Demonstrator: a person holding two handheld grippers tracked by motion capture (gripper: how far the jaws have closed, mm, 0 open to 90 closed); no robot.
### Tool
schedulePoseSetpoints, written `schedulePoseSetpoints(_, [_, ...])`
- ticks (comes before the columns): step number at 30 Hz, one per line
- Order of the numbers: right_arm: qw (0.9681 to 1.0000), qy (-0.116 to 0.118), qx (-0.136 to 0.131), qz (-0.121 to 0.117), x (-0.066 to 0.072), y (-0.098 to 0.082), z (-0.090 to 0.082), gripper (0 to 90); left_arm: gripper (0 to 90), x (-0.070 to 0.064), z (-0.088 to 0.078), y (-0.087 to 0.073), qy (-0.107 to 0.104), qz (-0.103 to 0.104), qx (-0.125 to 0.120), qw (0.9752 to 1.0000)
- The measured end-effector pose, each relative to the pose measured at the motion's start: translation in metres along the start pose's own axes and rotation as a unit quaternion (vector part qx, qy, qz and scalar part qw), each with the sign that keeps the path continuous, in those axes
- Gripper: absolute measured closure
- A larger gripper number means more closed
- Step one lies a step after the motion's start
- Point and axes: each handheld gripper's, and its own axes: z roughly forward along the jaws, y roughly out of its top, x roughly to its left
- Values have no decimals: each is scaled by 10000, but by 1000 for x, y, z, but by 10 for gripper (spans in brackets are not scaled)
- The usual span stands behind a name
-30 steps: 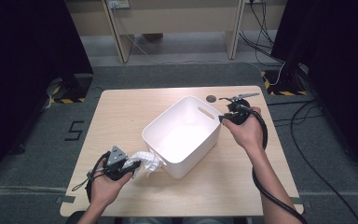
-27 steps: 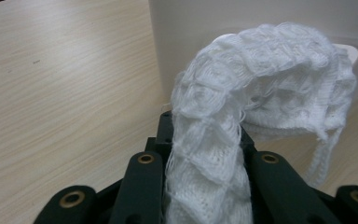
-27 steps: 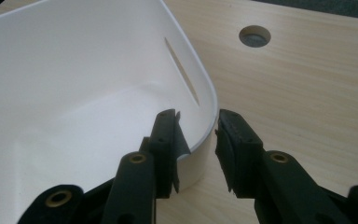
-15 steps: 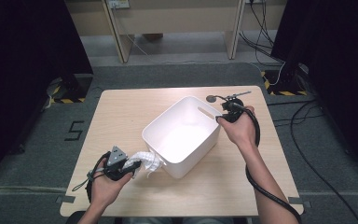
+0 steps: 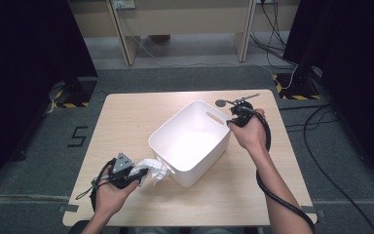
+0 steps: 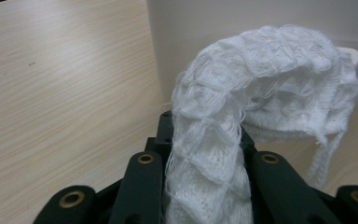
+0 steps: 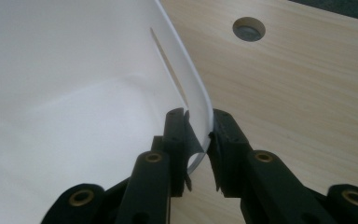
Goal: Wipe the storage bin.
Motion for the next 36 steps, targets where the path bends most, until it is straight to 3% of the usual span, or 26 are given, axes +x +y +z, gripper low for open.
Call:
schedulePoseSetpoints(25, [9988, -149, -154, -443, -11, 9, 8, 851, 724, -4, -1, 1, -85, 37, -13, 10000])
schedulePoseSetpoints(31, [9975, -211, -169, -648, -15, 11, 9, 855, 724, -4, 0, 0, -92, 61, -11, 9999])
schedulePoseSetpoints(34, [9976, -171, -215, -643, -17, 11, 9, 828, 724, -4, 0, 0, -97, 64, 5, 9999])
schedulePoseSetpoints(36, [9979, -148, -323, -547, -18, 10, 8, 735, 725, -4, 0, 0, -89, 72, 18, 9999])
